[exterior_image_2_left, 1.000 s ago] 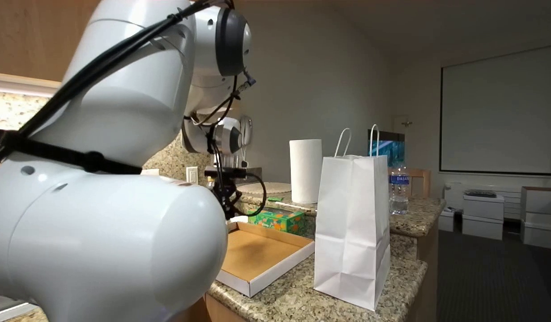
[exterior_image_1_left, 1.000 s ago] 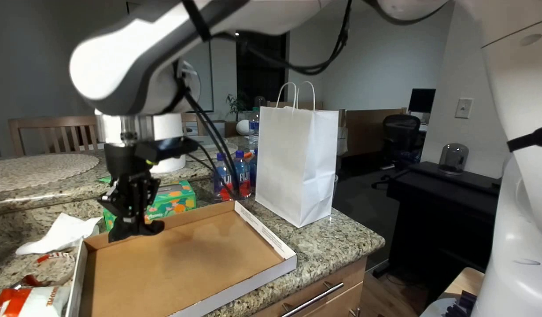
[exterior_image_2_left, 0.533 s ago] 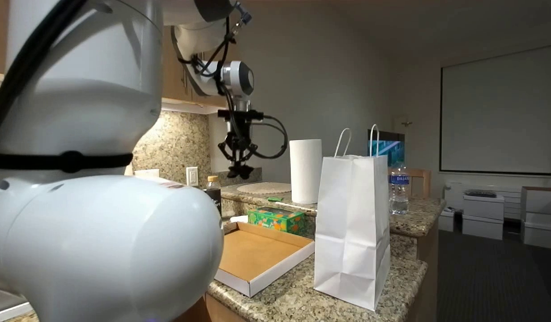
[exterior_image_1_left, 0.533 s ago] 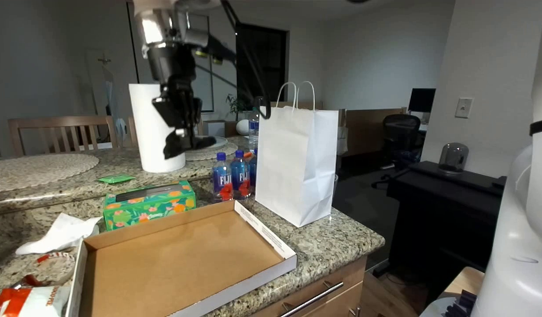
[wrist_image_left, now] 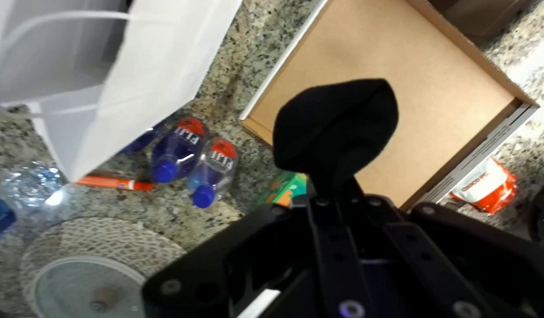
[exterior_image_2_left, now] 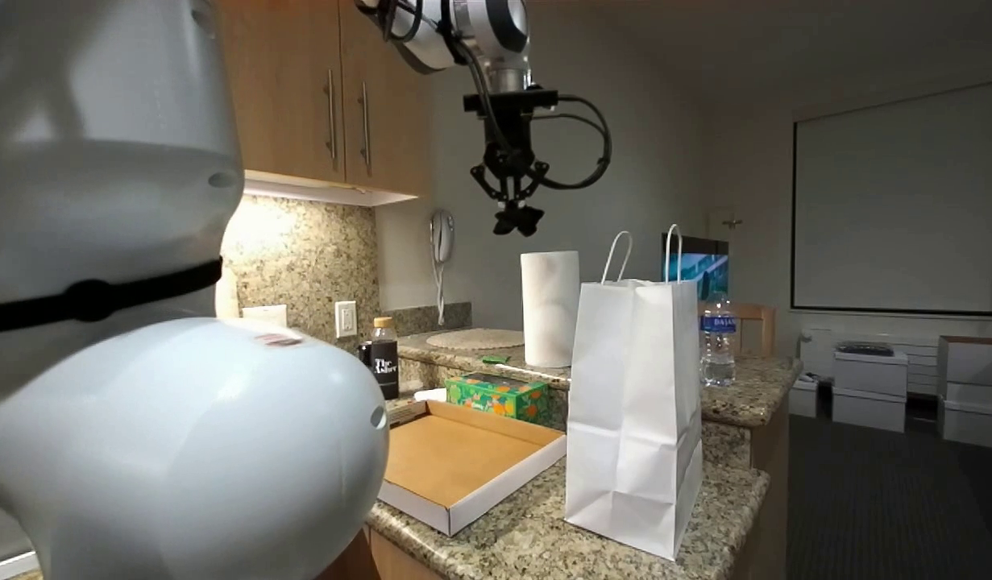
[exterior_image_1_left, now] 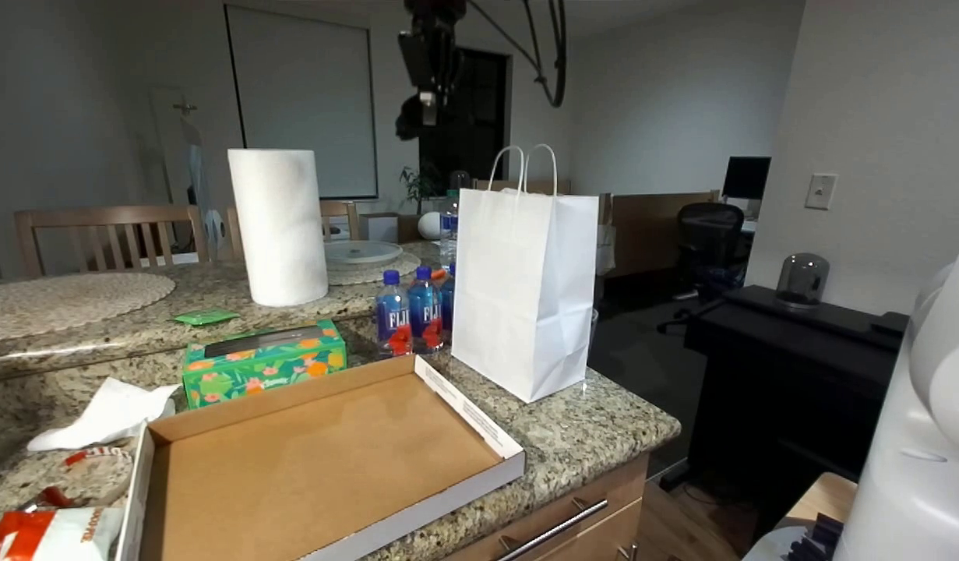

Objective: Pick up the socks and put them in the paper bag

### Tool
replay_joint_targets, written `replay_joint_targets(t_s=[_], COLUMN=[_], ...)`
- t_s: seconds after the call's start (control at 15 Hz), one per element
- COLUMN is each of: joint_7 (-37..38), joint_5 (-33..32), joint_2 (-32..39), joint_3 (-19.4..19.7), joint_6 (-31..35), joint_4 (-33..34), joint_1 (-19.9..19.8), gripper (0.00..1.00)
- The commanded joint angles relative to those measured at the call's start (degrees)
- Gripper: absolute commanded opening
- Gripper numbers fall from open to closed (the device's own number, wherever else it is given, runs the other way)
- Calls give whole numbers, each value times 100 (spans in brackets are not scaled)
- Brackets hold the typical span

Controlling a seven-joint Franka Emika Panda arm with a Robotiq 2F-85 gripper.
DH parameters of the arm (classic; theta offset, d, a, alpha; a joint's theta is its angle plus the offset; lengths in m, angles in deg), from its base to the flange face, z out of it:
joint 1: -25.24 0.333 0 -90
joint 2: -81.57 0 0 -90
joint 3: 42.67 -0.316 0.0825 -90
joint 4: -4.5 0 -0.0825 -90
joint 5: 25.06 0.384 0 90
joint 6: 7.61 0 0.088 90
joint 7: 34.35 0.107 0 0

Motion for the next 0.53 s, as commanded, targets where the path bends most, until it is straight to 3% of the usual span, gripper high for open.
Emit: replay_joint_targets(t_s=[0.0, 0.47], joint_7=[-263, -204], joint_5=[126, 548], joint_2=[-352, -757], joint_3=[380, 1109], joint_6=[38, 370], joint_4=[-140, -604], joint_1=[-314, -763], gripper=[7, 7])
